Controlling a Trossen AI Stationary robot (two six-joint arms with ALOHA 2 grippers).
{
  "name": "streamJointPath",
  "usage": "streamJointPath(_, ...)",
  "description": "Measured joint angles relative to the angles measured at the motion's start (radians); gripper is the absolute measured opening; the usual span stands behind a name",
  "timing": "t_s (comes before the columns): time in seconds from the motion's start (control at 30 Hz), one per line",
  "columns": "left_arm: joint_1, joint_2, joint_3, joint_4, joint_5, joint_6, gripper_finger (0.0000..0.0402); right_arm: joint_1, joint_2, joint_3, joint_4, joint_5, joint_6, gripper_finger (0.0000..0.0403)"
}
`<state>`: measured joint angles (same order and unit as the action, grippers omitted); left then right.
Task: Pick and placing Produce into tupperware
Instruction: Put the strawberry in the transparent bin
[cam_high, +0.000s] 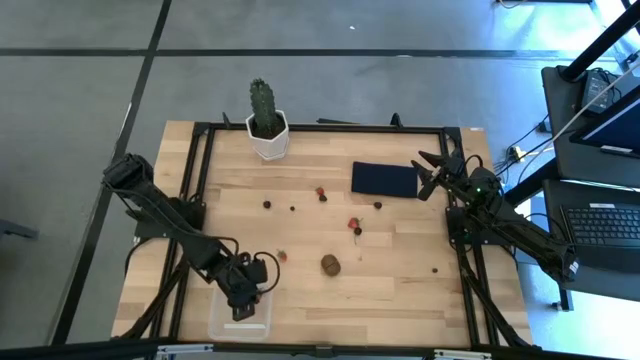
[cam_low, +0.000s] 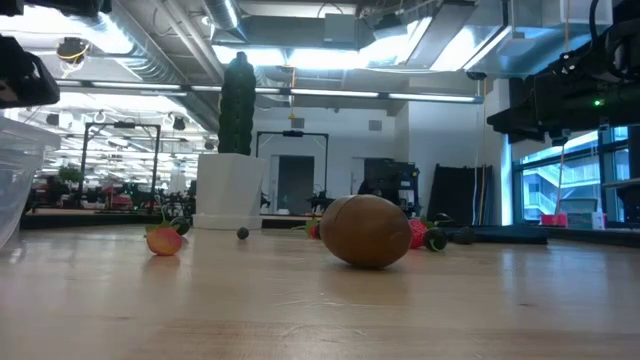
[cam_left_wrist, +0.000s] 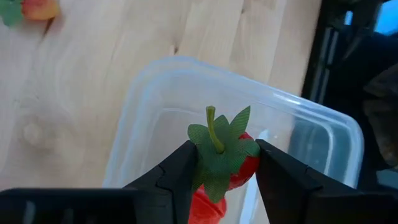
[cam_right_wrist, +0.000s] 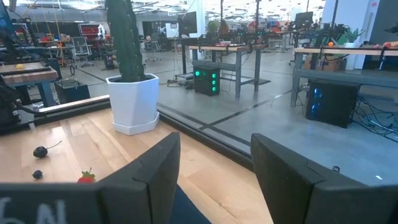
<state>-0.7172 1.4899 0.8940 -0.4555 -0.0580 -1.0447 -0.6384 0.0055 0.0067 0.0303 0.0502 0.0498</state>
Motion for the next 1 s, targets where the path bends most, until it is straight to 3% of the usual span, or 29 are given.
streamJointPath(0.27, 0.000, 0.011, 0.000, -0.006, 0.000, -0.001, 0.0140, 0.000, 0.000, 0.000, 0.000, 0.000, -0.001, 0.0198)
streamJointPath(0.87, 0.008, 0.008, 0.000, 0.001, 0.025, -0.045, 0.0173, 0.000, 0.000, 0.000, -0.001, 0.000, -0.005, 0.0198)
streamJointPath(1.0, 0.009, 0.008, 0.000, 0.001, 0.070, -0.041, 0.0189, 0.000, 0.000, 0.000, -0.001, 0.000, -0.005, 0.0198)
